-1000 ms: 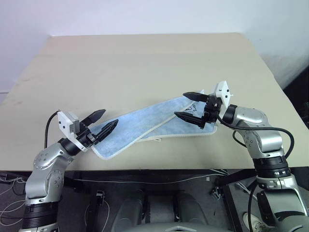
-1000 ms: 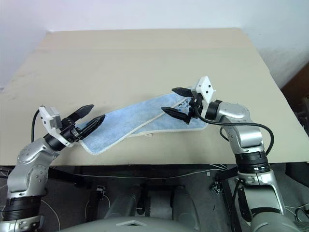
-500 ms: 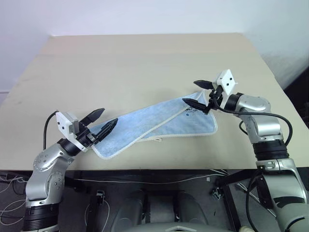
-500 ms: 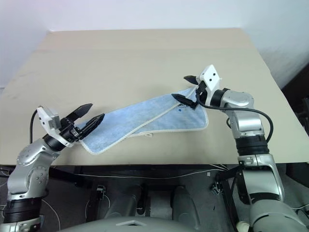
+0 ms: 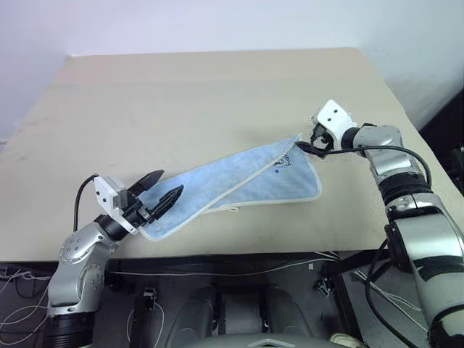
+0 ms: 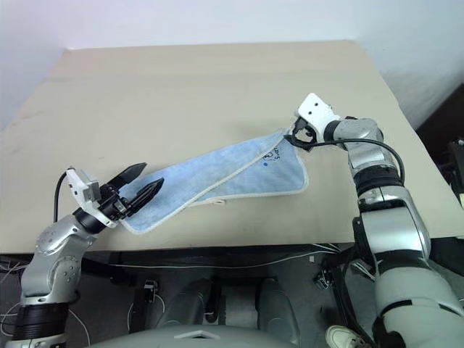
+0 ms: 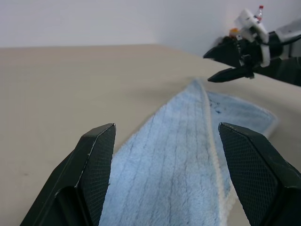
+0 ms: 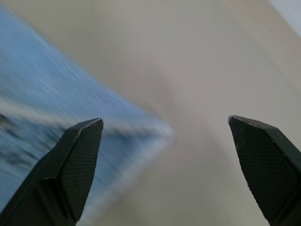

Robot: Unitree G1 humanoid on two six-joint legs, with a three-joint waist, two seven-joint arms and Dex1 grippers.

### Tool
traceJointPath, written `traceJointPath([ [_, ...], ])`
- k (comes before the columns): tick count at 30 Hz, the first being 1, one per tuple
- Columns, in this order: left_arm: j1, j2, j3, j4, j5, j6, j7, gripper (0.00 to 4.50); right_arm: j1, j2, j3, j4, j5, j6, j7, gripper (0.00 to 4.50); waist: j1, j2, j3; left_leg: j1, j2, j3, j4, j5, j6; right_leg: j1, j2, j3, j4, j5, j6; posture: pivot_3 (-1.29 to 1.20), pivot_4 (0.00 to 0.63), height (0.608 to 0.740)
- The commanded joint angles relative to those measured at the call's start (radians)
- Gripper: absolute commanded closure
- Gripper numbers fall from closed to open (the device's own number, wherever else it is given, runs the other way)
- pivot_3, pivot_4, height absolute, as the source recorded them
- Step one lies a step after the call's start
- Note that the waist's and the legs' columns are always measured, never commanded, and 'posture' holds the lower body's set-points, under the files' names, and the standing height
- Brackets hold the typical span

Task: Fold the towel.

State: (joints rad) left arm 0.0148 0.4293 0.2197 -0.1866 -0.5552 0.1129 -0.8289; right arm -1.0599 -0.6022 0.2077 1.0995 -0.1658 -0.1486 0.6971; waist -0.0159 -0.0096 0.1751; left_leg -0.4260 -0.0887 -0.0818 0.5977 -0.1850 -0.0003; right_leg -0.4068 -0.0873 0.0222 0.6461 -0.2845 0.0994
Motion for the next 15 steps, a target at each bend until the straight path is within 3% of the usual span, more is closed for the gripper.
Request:
traceJointPath([
  [1,-0.012,0.003,0.005,-0.022,0.008,-0.022,0.01,0.85,-0.084,0.012,0.028,0.102,-0.082,-0.087,-0.109,0.01,-0.002,0.0,0.0,0.0,0.0,0.0,0.0,0.0,0.0,0.0,0.0,0.0,0.0,0.0,0.0,0.0,0.15,0.74],
  [15,-0.008,0.023,0.008,-0.096,0.019,-0.01,0.078,0.85,-0.096,0.122,0.023,0.194,-0.127,-0.179,-0.164,0.01,-0.001,0.001,0.0,0.001,0.0,0.0,0.0,0.0,-0.001,0.0,0.002,0.001,0.002,0.0,0.0,0.0,0.15,0.74],
])
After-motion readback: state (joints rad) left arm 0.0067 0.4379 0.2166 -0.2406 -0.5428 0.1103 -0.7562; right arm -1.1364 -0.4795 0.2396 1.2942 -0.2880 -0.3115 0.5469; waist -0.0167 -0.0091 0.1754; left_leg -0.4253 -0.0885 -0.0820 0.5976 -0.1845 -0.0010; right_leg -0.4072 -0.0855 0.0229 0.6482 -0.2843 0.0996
